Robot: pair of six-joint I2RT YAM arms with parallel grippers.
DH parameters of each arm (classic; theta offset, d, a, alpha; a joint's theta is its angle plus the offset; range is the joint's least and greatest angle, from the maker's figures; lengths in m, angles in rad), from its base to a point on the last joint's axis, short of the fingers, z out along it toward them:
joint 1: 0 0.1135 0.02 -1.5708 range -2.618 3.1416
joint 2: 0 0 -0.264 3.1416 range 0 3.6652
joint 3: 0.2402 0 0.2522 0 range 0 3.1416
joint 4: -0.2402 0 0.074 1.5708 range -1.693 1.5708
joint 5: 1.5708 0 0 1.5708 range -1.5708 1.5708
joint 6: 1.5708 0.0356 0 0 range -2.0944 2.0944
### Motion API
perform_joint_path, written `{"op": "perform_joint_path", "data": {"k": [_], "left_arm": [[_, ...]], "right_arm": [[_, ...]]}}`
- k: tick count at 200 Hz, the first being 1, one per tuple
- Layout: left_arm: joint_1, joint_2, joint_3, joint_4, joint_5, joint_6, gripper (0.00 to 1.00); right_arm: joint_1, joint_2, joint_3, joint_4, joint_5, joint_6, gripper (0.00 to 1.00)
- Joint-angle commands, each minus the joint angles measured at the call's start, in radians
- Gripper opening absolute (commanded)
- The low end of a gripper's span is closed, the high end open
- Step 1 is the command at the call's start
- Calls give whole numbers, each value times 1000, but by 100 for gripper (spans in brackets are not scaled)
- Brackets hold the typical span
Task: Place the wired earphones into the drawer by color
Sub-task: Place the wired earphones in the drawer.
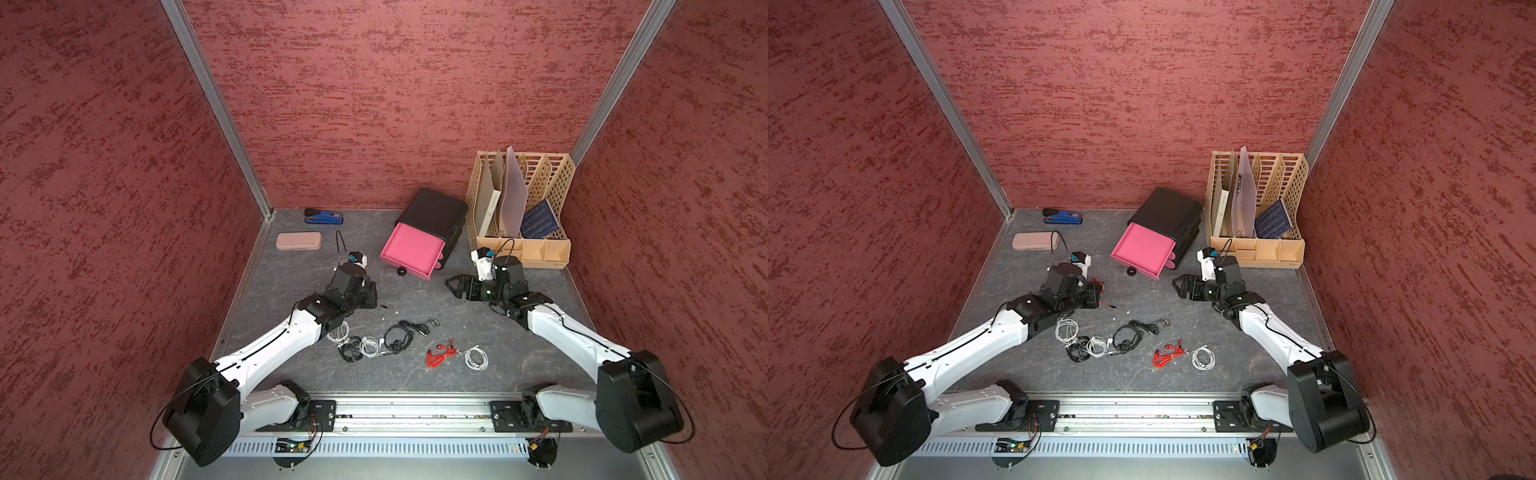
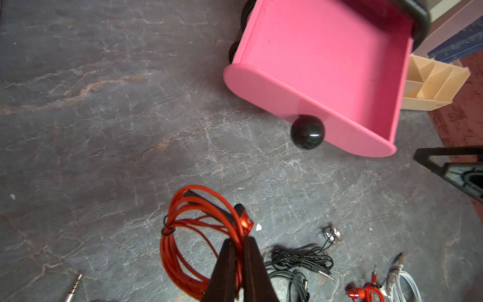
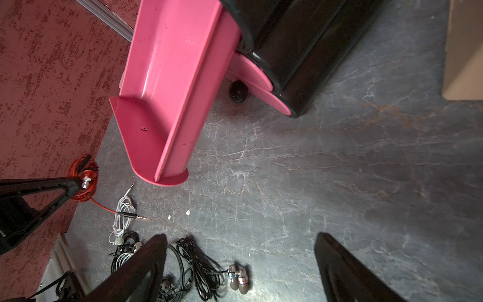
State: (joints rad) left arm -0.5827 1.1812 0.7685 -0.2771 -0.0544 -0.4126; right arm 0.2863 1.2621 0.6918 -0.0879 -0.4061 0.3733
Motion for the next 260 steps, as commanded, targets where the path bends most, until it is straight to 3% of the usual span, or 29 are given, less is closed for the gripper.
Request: {"op": "perform_joint_path", "data": {"k": [1, 52, 127, 260], "left_arm": [[7, -26, 73, 13, 39, 52, 0], [9, 44, 216, 87, 99, 92, 0], [7, 294, 389, 255, 195, 86, 0], [19, 541, 508, 307, 198, 51, 0]], "right_arm": [[8, -21, -15, 2, 16, -7, 93], [7, -29, -19, 2, 25, -8, 93], [8, -44, -25, 3, 38, -11, 93], [7, -64, -29, 0, 48, -16, 93]]}}
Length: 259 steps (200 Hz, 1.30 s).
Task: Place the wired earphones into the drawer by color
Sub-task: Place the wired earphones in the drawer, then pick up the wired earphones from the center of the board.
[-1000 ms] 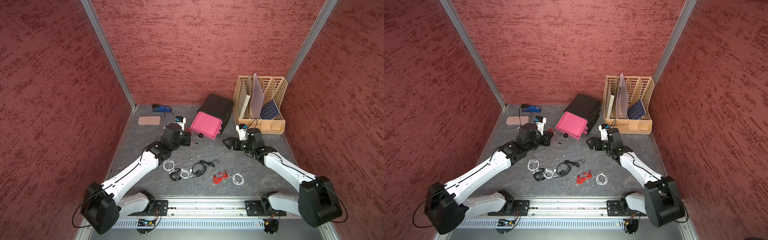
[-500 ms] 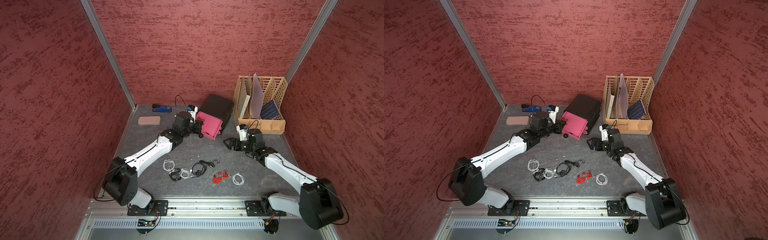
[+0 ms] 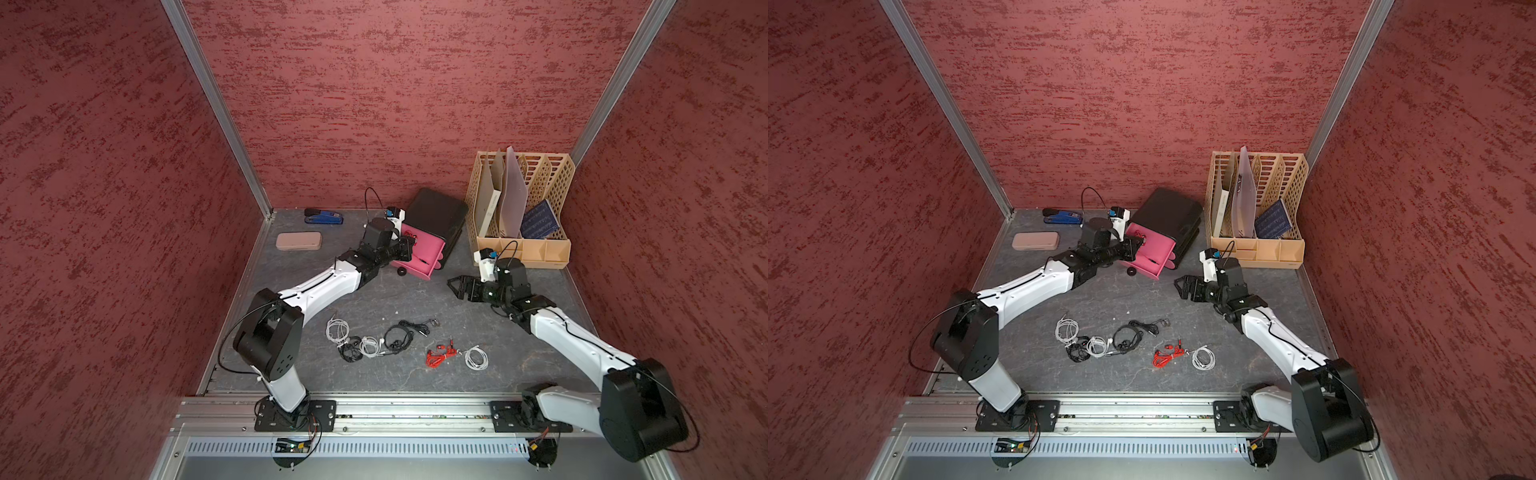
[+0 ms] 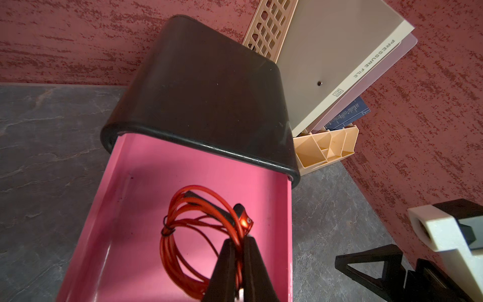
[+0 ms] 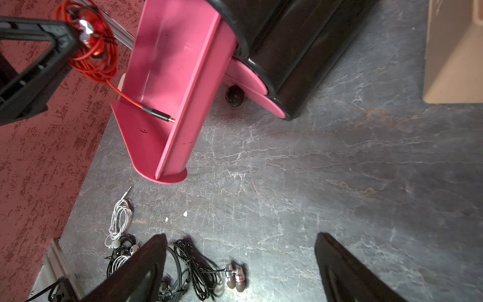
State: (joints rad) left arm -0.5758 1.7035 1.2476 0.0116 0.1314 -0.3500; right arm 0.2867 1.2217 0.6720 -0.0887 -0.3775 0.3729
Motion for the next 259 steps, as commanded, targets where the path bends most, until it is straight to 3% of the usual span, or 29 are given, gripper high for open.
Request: {"op": "perform_joint_path", "data": {"k": [1, 46, 140, 204, 235, 259], "left_arm": [[13, 20, 29, 18, 13, -12, 0], [20, 38, 45, 4, 26, -20, 7], [23, -11, 41, -34, 34, -22, 43], [84, -186, -129, -21, 137, -92, 72], [111, -312, -234, -61, 142, -84, 100], [135, -413, -320, -92, 141, -78, 100]], "right_arm": [[7, -24, -10, 1, 19, -15, 93], [7, -28, -9, 0, 20, -16, 93], [8, -41, -11, -5, 29, -20, 94], [19, -32, 10, -47, 9, 15, 93], [67, -12, 46, -131, 13, 24, 93], [111, -12, 60, -184, 27, 39, 93]]}}
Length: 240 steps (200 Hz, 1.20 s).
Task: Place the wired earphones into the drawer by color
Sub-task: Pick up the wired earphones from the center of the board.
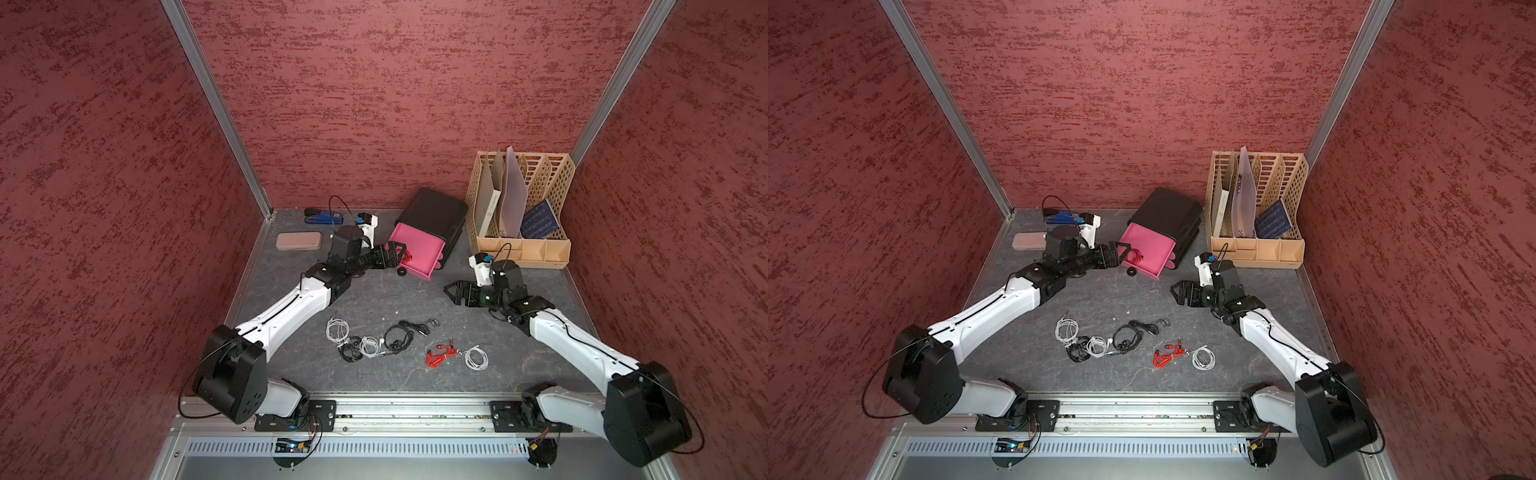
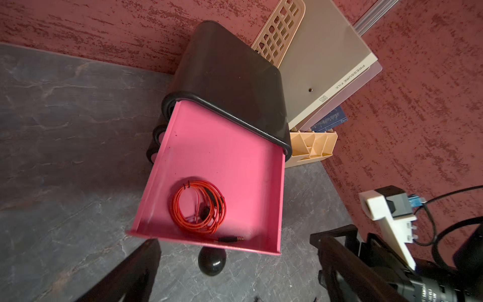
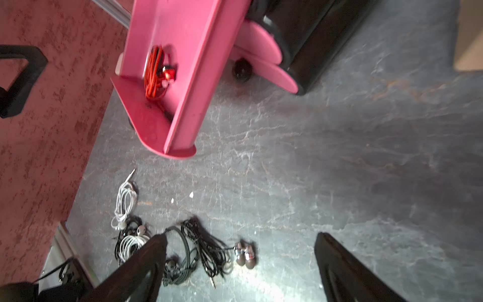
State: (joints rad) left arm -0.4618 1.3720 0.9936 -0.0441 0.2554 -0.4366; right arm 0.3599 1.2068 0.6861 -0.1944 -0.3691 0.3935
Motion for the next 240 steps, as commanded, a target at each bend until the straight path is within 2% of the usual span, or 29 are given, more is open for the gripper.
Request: {"op": "perform_joint_path", "data": {"k": [1, 66, 119, 146, 204, 240], "left_arm": [[24, -86, -70, -37, 17, 9, 100], [69, -325, -297, -127, -28, 79, 100], [70, -430, -475, -68, -57, 94, 100], [69, -444, -542, -7, -70, 99, 100], [70, -438, -549, 2, -40, 82, 100], [69, -442, -553, 0, -46, 82, 100]], "right_arm": [[41, 2, 46, -81, 18, 19, 93], [217, -13, 75, -270, 118, 71, 89], [326, -35, 53, -435, 224, 168, 80], [343, -55, 10, -457, 239, 201, 70], [354, 2, -11, -419, 281, 186, 50], [358, 55, -19, -371, 280, 185, 47]]}}
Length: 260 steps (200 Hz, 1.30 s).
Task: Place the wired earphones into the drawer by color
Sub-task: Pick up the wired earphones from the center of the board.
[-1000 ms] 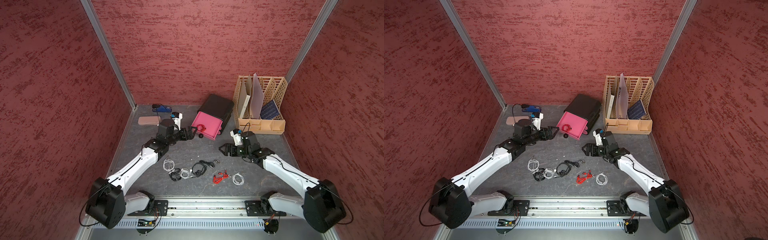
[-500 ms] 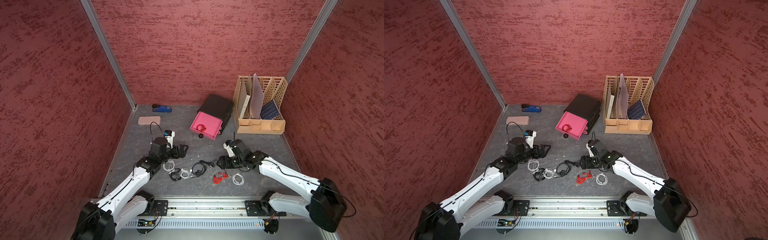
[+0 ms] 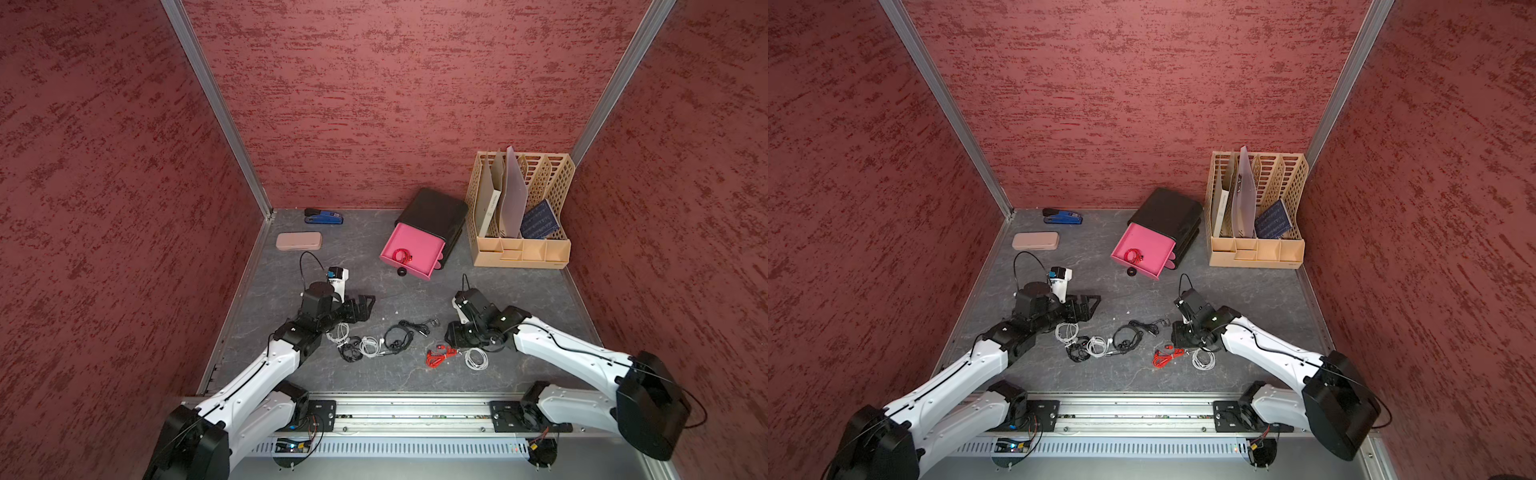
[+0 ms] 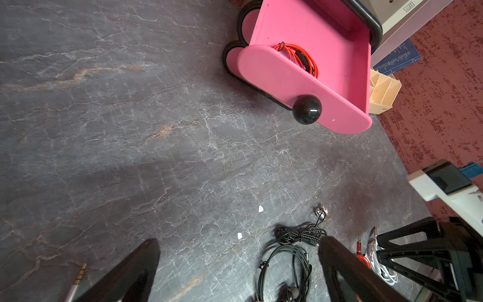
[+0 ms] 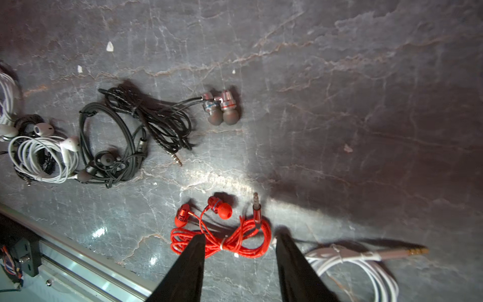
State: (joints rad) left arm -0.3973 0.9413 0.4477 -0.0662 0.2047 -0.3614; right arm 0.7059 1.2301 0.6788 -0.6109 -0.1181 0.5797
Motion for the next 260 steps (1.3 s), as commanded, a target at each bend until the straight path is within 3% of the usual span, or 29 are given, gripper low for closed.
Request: {"op": "perform_joint_path", "data": {"k": [1, 63, 103, 227, 260], "left_arm": [[5, -11, -6, 23, 5, 7, 100], [5, -2, -6, 25, -1, 9, 100], [5, 7, -6, 28, 1, 9, 100], [5, 1, -3, 20, -7, 12, 100], [5, -1, -3, 18, -8, 12, 100]], "right_arm": [[12, 33, -12, 46, 29, -1, 47], [33, 120, -9, 70, -23, -1, 50], [39, 158, -16, 67, -32, 2, 45], [46, 151, -24, 80, -45, 1, 4], [46, 128, -18, 74, -34, -3, 2]]}}
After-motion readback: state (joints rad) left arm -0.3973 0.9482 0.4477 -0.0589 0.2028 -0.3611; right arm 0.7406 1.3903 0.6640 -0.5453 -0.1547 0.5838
